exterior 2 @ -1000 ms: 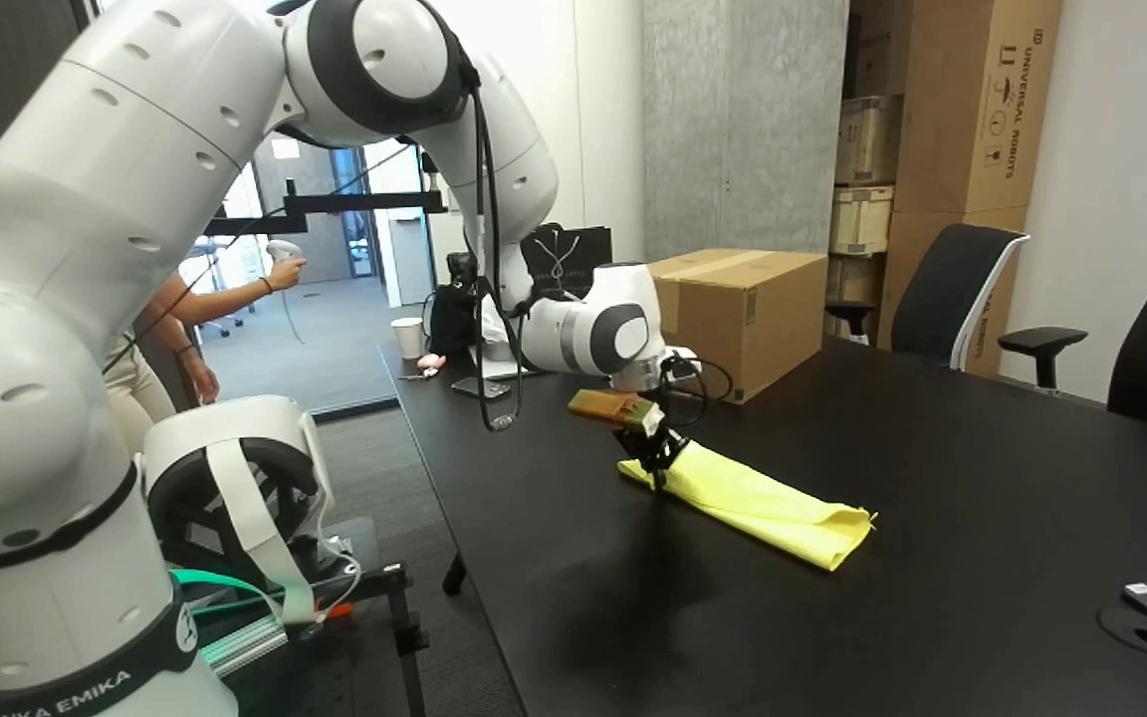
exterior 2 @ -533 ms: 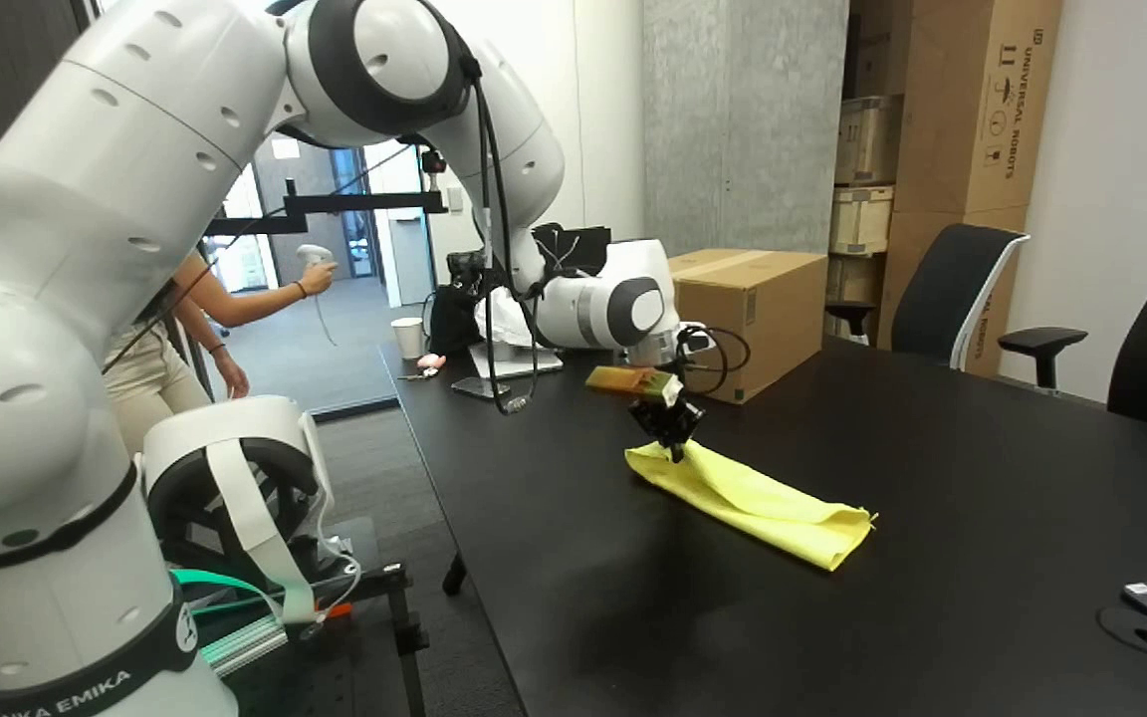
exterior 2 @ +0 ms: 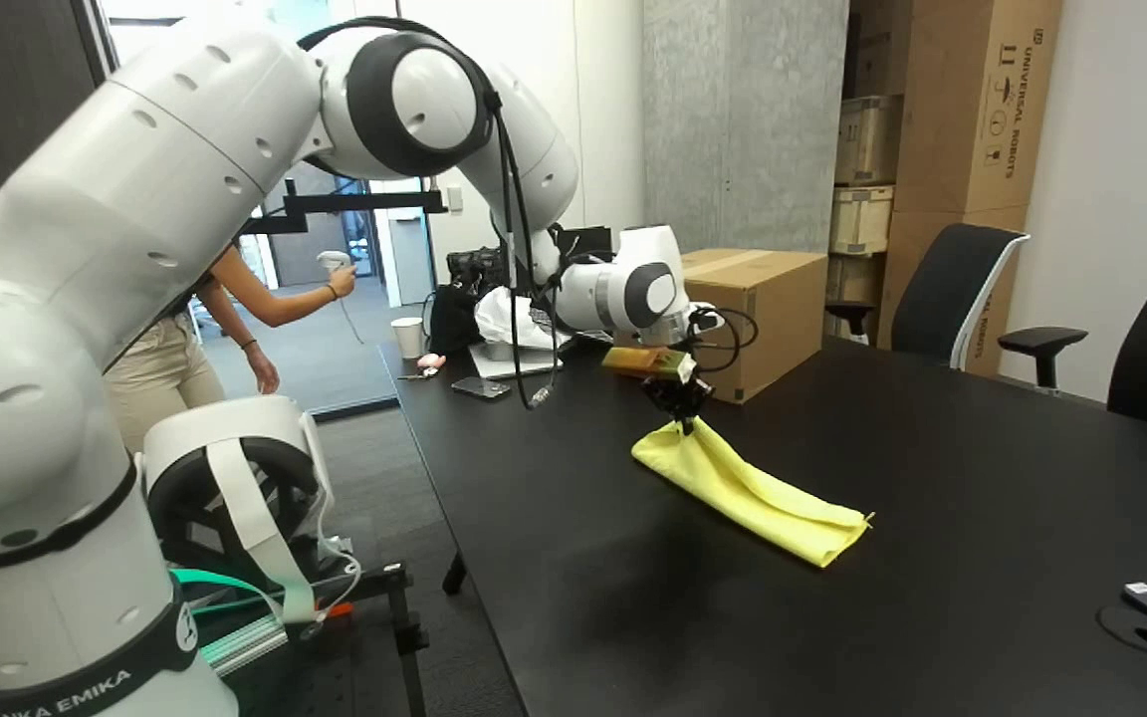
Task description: Fold the towel in half
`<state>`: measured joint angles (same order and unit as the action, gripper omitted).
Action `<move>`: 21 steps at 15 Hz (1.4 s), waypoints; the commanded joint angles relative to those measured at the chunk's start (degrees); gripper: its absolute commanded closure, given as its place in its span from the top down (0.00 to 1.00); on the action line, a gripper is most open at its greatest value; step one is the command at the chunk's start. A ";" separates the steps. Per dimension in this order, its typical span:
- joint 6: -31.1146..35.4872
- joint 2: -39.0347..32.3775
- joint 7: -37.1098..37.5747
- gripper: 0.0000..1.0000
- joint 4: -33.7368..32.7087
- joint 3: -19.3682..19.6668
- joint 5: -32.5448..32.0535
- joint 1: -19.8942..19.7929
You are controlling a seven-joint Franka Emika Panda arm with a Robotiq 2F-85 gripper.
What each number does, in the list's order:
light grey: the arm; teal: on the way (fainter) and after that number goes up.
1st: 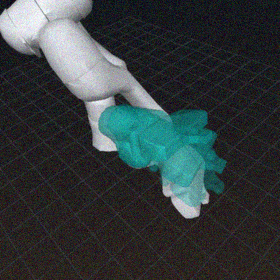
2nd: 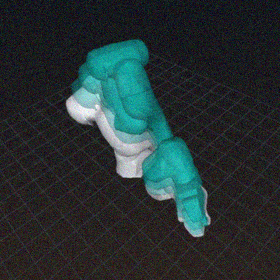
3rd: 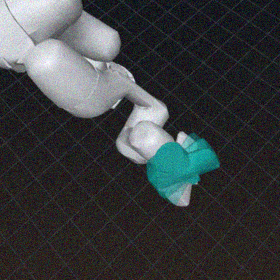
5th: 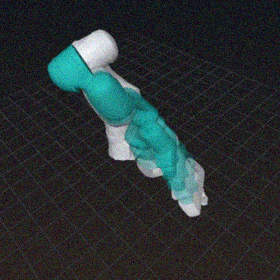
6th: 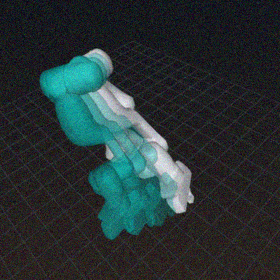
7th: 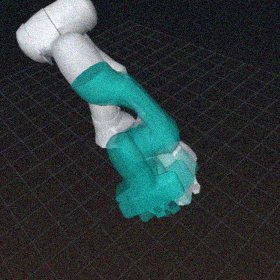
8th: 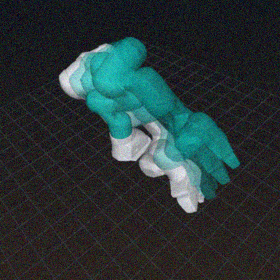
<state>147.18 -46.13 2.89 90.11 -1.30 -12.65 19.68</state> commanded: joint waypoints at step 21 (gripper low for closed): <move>4.58 -23.03 5.02 0.83 -38.15 11.11 -4.30 4.83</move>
<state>152.72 -66.96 4.90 57.55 8.11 -16.36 24.26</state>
